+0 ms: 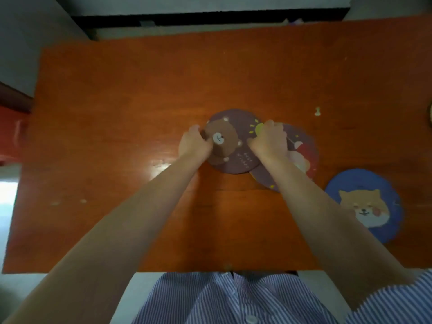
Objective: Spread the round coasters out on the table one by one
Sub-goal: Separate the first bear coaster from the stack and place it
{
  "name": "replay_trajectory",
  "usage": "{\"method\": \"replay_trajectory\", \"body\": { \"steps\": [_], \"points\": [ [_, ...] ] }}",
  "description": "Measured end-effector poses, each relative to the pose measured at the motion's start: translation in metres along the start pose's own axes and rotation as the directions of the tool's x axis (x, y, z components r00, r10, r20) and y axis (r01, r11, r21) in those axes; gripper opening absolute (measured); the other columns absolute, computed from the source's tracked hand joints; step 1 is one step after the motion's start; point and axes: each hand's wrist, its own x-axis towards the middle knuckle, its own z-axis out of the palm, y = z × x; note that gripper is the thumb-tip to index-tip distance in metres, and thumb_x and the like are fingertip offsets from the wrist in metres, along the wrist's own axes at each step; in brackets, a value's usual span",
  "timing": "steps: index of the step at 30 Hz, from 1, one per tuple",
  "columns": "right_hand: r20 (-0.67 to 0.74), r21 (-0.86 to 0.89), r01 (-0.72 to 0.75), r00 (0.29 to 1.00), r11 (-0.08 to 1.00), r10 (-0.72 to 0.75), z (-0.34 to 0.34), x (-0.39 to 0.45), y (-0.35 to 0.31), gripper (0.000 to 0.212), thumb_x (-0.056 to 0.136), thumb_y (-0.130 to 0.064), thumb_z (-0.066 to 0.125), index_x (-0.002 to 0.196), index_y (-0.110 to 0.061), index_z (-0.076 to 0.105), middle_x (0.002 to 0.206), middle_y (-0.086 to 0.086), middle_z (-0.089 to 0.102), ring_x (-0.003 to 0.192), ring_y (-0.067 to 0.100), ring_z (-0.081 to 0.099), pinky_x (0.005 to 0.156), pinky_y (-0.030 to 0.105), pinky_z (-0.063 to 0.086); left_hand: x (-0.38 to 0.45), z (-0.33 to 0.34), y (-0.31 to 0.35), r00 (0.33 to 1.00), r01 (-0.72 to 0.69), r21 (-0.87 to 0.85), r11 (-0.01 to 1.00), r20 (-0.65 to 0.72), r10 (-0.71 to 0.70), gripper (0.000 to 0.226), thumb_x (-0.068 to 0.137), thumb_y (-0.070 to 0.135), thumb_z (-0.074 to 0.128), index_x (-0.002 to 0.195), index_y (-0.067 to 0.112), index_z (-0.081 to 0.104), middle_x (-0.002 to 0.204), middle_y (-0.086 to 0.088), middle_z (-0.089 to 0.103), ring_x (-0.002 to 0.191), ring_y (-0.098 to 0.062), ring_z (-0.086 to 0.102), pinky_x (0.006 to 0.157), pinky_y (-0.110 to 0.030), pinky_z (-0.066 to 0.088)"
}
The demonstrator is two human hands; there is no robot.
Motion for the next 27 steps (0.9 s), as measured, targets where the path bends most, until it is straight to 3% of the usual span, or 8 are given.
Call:
{"method": "replay_trajectory", "body": {
  "steps": [3,7,11,13,14,17,22,27],
  "points": [
    [-0.05,0.033,-0.063,0.997,0.998,0.064,0.003,-0.001,-0.003,0.051,0.088,-0.013,0.059,0.132,0.003,0.039,0.137,0.024,0.038,0.112,0.041,0.052,0.082,0.044,0.051,0.012,-0.005,-0.003,0.999,0.016,-0.084,0.996,0.05,-0.012,0.042,0.084,0.024,0.058,0.119,0.003,0.049,0.115,-0.017,0.061,0.107,-0.034,0.056,0.079,-0.035,0.044],
    [-0.117,0.026,0.094,0.989,0.995,-0.09,-0.002,-0.008,-0.003,0.041,0.088,0.001,0.049,0.127,-0.008,0.052,0.129,0.024,0.048,0.081,0.036,0.054,0.056,0.03,0.04,0.01,-0.013,-0.011,0.99,-0.061,-0.204,0.977,0.109,0.085,0.022,0.088,0.02,0.053,0.098,0.002,0.061,0.104,-0.025,0.063,0.097,-0.039,0.057,0.079,-0.046,0.047],
    [-0.08,-0.017,0.248,0.965,0.969,-0.249,-0.005,-0.018,-0.007,0.04,0.091,-0.001,0.048,0.129,-0.012,0.054,0.132,0.022,0.049,0.083,0.035,0.058,0.061,0.025,0.039,-0.005,-0.032,-0.036,0.967,-0.012,-0.253,0.967,0.242,0.076,0.017,0.085,0.012,0.056,0.069,0.013,0.05,0.073,-0.01,0.054,0.075,-0.03,0.056,0.057,-0.033,0.054],
    [0.016,-0.066,0.311,0.95,0.948,-0.31,-0.001,-0.026,-0.01,0.042,0.091,0.001,0.048,0.131,-0.013,0.053,0.135,0.021,0.05,0.072,0.028,0.056,0.056,0.025,0.041,-0.019,-0.042,-0.054,0.94,0.075,-0.292,0.953,0.339,0.03,0.015,0.082,0.009,0.06,0.079,0.016,0.047,0.075,-0.006,0.054,0.068,-0.022,0.058,0.044,-0.019,0.053],
    [0.077,-0.1,0.354,0.935,0.93,-0.348,0.004,-0.032,-0.012,0.043,0.091,0.001,0.048,0.131,-0.013,0.053,0.134,0.021,0.05,0.077,0.03,0.057,0.06,0.03,0.046,-0.027,-0.046,-0.064,0.931,0.099,-0.27,0.958,0.366,0.007,0.018,0.082,0.01,0.061,0.088,0.016,0.046,0.077,-0.007,0.056,0.064,-0.02,0.059,0.042,-0.019,0.053],
    [0.229,-0.176,0.496,0.861,0.851,-0.454,0.023,-0.048,-0.014,0.042,0.091,0.003,0.046,0.13,-0.009,0.052,0.122,0.022,0.052,0.102,0.04,0.055,0.082,0.042,0.048,-0.053,-0.048,-0.09,0.922,0.137,-0.192,0.972,0.384,-0.055,0.011,0.088,0.015,0.055,0.092,0.014,0.045,0.07,-0.01,0.06,0.053,-0.019,0.061,0.044,-0.024,0.054],
    [0.207,-0.176,0.563,0.823,0.807,-0.529,0.042,-0.059,-0.01,0.044,0.091,0.002,0.046,0.134,-0.009,0.047,0.117,0.02,0.052,0.101,0.038,0.054,0.078,0.042,0.048,-0.081,-0.039,-0.111,0.958,0.116,-0.054,0.992,0.271,-0.097,0.026,0.083,0.01,0.058,0.061,0.012,0.045,0.057,-0.008,0.059,0.051,-0.018,0.059,0.05,-0.029,0.051],
    [0.154,-0.14,0.614,0.788,0.777,-0.596,0.054,-0.07,-0.01,0.04,0.091,0.002,0.047,0.131,-0.005,0.051,0.113,0.021,0.052,0.097,0.036,0.053,0.079,0.046,0.05,-0.097,-0.037,-0.124,0.951,0.163,-0.053,0.985,0.273,-0.143,0.026,0.079,0.006,0.063,0.058,0.011,0.048,0.053,-0.007,0.061,0.054,-0.018,0.063,0.06,-0.034,0.058]
  ]
}}
